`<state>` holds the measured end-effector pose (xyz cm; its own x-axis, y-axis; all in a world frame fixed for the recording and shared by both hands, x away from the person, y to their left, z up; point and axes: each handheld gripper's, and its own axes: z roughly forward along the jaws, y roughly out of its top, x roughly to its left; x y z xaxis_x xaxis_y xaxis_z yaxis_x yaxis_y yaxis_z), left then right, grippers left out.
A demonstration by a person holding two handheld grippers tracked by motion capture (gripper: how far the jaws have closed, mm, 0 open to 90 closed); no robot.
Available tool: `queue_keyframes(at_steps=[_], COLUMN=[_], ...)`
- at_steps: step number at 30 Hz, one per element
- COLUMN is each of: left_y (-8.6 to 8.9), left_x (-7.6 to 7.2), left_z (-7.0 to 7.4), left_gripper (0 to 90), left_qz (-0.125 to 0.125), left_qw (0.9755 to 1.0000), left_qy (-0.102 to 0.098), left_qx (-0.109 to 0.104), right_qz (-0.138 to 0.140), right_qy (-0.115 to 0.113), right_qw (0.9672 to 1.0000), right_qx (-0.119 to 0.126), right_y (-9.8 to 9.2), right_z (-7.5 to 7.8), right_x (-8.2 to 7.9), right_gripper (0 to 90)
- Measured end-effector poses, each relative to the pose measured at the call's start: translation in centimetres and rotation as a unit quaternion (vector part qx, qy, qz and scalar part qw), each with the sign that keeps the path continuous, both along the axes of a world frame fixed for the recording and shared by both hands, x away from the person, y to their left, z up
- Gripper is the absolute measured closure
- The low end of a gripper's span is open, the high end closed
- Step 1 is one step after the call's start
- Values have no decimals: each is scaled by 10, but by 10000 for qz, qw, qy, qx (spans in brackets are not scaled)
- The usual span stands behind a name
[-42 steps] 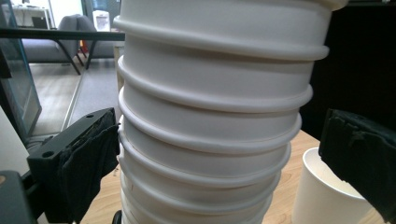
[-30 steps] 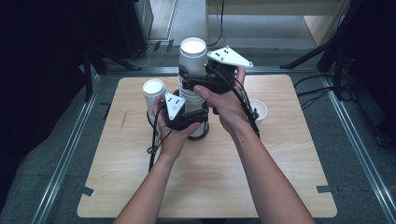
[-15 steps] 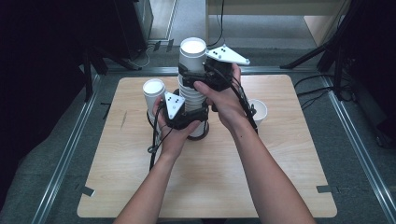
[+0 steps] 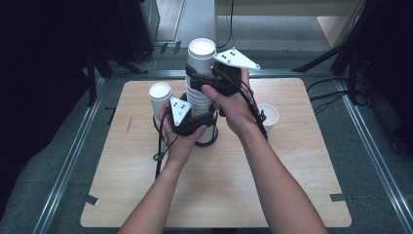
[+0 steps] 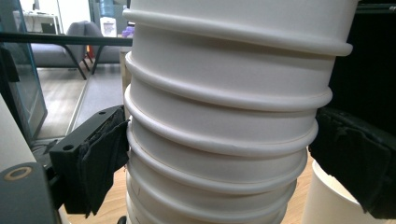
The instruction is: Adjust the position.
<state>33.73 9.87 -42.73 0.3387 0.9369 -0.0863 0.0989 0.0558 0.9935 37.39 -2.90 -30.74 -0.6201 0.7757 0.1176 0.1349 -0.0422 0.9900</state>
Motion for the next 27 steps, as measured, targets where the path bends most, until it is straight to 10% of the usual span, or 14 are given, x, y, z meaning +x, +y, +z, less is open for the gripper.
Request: queue_keyframes(at_steps=[27], left_y=[2], left_x=[-1], left_z=[0], left_gripper=[64], left_qz=[-66], left_qw=[10000], left_qy=[-3], left_qx=[64], right_qz=[-135], right_qy=[-489], right_qw=[9986], right_qx=[142], right_y=[2], right_z=[40], right_x=[-9], right_gripper=[181])
